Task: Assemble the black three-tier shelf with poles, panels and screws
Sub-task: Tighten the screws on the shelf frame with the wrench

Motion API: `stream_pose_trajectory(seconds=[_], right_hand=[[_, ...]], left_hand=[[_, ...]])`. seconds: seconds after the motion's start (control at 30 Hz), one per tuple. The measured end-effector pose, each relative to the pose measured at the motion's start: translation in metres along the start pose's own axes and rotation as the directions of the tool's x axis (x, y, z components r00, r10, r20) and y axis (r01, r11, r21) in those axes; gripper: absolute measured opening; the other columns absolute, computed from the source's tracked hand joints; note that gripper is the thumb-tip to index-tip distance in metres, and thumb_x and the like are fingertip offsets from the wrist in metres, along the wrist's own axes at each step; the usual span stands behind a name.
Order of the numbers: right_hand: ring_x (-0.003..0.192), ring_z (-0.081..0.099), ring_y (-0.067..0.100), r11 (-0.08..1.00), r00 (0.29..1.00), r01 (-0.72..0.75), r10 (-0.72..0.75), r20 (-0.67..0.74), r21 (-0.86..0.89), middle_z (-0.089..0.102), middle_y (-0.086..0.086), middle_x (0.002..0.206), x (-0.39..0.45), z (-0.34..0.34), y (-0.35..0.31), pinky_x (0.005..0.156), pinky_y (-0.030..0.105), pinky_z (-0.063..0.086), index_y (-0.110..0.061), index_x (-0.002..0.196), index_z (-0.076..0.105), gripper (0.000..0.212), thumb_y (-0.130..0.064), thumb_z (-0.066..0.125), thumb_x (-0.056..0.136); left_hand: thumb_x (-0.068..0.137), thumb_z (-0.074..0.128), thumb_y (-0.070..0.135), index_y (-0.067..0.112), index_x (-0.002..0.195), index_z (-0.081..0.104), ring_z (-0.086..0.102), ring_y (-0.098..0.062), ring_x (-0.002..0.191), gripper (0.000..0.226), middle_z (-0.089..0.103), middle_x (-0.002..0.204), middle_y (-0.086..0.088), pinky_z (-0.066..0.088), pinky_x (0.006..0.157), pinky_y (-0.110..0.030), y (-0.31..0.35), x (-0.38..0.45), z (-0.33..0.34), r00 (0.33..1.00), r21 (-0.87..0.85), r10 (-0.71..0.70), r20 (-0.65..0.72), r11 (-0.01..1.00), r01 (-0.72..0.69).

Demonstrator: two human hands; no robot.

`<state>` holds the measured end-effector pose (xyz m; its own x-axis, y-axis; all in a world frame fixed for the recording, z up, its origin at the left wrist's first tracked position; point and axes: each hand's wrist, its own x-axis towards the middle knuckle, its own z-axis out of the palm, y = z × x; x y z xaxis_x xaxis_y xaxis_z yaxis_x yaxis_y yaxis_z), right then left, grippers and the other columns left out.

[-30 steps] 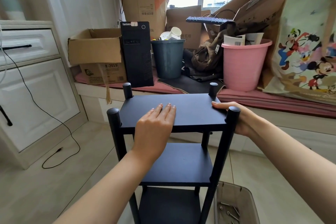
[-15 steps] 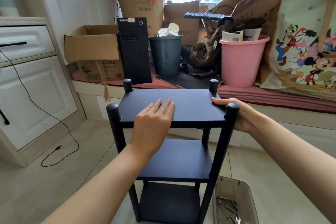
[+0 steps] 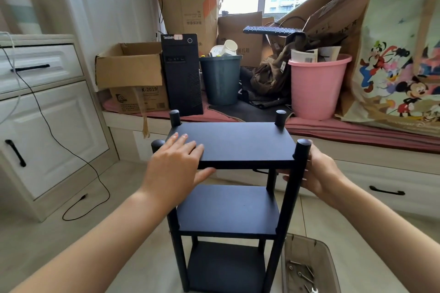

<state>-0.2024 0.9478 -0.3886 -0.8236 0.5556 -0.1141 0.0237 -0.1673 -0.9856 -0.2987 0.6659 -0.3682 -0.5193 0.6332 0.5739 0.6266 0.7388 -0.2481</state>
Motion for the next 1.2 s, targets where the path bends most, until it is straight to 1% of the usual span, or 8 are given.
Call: stream_pose_trajectory(seconds=[0.13, 0.27, 0.33, 0.43, 0.77, 0.97, 1.07, 1.2], right_hand=[[0.076, 0.074, 0.015, 0.950, 0.974, 0.204, -0.222, -0.054, -0.236, 0.077, -0.004, 0.082, -0.034, 0.001, 0.009, 0.062, 0.028, 0.057, -0.019, 0.103, 0.061, 0.053, -0.053, 0.022, 0.105], [0.104, 0.059, 0.019, 0.894, 0.974, 0.173, -0.218, -0.064, -0.414, 0.062, -0.003, 0.105, -0.045, 0.009, 0.013, 0.096, 0.047, 0.048, -0.021, 0.116, 0.048, 0.056, -0.069, 0.032, 0.094], [0.101, 0.057, 0.018, 0.916, 0.984, 0.116, -0.158, -0.080, -0.383, 0.059, -0.003, 0.103, -0.045, 0.017, 0.011, 0.091, 0.042, 0.046, -0.020, 0.114, 0.046, 0.052, -0.067, 0.042, 0.092], [0.097, 0.061, 0.013, 0.951, 0.984, 0.104, -0.142, -0.111, -0.291, 0.062, 0.000, 0.109, -0.042, 0.033, 0.011, 0.077, 0.031, 0.042, -0.014, 0.119, 0.051, 0.047, -0.052, 0.058, 0.092], [0.071, 0.064, 0.000, 0.991, 0.981, 0.123, -0.128, -0.143, -0.042, 0.067, -0.003, 0.101, -0.027, 0.038, 0.015, 0.051, 0.010, 0.044, -0.008, 0.116, 0.058, 0.030, -0.023, 0.068, 0.092], [0.087, 0.066, 0.009, 0.994, 0.986, 0.103, -0.097, -0.134, 0.035, 0.070, -0.007, 0.094, -0.014, 0.023, 0.009, 0.062, 0.016, 0.049, -0.013, 0.106, 0.062, 0.022, -0.023, 0.072, 0.088], [0.111, 0.057, 0.018, 0.993, 0.971, 0.066, -0.086, -0.224, -0.093, 0.061, 0.002, 0.122, -0.011, 0.016, 0.008, 0.085, 0.029, 0.041, -0.012, 0.124, 0.050, 0.052, -0.038, 0.074, 0.085], [0.121, 0.050, 0.032, 0.933, 0.932, -0.207, 0.096, -0.350, -0.294, 0.044, 0.011, 0.139, -0.021, 0.014, 0.006, 0.090, 0.045, 0.042, -0.008, 0.143, 0.031, 0.092, -0.067, 0.063, 0.081]], left_hand=[[0.097, 0.043, 0.053, 0.006, 0.092, 0.080, 0.056, -0.042, 0.128, 0.060, 0.071, 0.120, -0.019, 0.045, 0.106, -0.057, -0.010, -0.005, -0.007, 0.995, 0.019, 0.028, -0.095, 0.999, -0.026], [0.098, 0.061, 0.029, 0.010, 0.140, 0.058, 0.039, -0.035, 0.143, 0.045, 0.050, 0.150, -0.012, 0.034, 0.115, -0.053, -0.034, -0.007, -0.001, 0.948, -0.331, -0.304, -0.094, 0.907, 0.258], [0.097, 0.063, 0.038, 0.019, 0.149, 0.045, 0.040, -0.028, 0.141, 0.059, 0.045, 0.152, -0.005, 0.037, 0.109, -0.043, -0.039, -0.009, 0.001, 0.814, -0.653, -0.560, 0.157, 0.559, 0.511], [0.092, 0.067, 0.046, 0.023, 0.129, 0.056, 0.056, -0.026, 0.125, 0.045, 0.063, 0.124, 0.005, 0.044, 0.090, -0.028, -0.027, -0.013, 0.012, 0.683, -0.815, -0.543, 0.488, -0.003, 0.580], [0.087, 0.074, 0.043, 0.024, 0.101, 0.069, 0.072, -0.015, 0.084, 0.024, 0.076, 0.088, 0.013, 0.053, 0.073, -0.025, -0.013, -0.022, 0.037, 0.709, -0.875, -0.546, 0.446, -0.102, 0.473], [0.063, 0.051, 0.095, 0.035, 0.128, 0.058, 0.074, -0.023, 0.085, 0.089, 0.075, 0.107, 0.001, 0.057, 0.074, -0.030, -0.016, -0.031, 0.032, 0.771, -0.865, -0.393, 0.501, -0.217, 0.452], [0.069, 0.028, 0.098, 0.027, 0.137, 0.054, 0.074, -0.031, 0.084, 0.102, 0.076, 0.104, -0.008, 0.053, 0.077, -0.038, -0.016, -0.031, 0.031, 0.755, -0.771, -0.220, 0.617, -0.357, 0.527], [0.089, 0.056, 0.060, 0.016, 0.106, 0.068, 0.073, -0.028, 0.069, 0.049, 0.075, 0.080, -0.005, 0.055, 0.070, -0.037, -0.008, -0.027, 0.033, 0.663, -0.686, -0.245, 0.707, -0.465, 0.560]])
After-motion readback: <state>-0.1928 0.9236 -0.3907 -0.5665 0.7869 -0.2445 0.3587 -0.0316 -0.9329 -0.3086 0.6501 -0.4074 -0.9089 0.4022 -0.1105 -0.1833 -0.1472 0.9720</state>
